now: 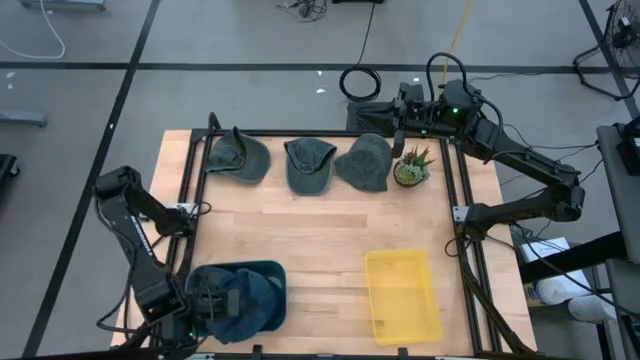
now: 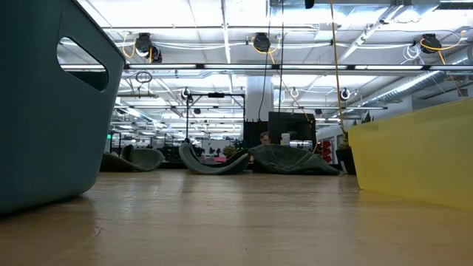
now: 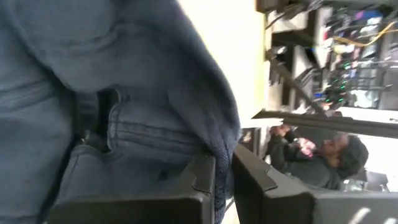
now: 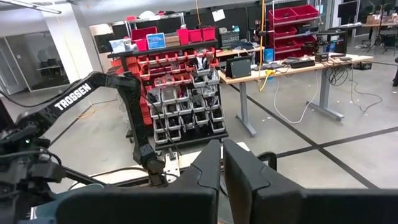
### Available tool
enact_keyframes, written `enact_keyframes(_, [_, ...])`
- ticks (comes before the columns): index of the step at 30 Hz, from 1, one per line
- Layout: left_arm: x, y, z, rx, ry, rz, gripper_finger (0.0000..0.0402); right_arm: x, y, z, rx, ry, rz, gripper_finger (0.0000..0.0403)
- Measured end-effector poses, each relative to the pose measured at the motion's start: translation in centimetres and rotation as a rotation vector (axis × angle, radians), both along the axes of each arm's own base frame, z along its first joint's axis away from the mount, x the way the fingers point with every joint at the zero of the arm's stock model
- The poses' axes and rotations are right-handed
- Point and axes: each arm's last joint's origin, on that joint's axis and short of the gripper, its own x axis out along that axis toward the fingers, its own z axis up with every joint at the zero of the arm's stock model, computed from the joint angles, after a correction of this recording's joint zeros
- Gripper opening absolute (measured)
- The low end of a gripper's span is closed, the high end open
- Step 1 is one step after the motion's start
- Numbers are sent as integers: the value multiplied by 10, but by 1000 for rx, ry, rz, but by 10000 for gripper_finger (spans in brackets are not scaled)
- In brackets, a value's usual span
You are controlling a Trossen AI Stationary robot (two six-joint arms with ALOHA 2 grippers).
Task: Pick & Place hat
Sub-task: Put the dark blue cap into the blue bin
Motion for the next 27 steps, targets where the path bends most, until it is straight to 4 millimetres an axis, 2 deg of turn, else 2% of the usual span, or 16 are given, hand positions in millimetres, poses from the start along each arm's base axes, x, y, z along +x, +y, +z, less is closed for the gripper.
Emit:
enact_keyframes(6, [1,3,-19,-29,47,-24,29,0,0,0,1,2,0,6])
enact_keyframes(16, [-6,4,-25,-10,177,-103,29,0,0,-7,32,64,0,6])
enact_keyframes(27, [-25,18,-38,97,528,-197,30,0,0,-11,53,105,0,6])
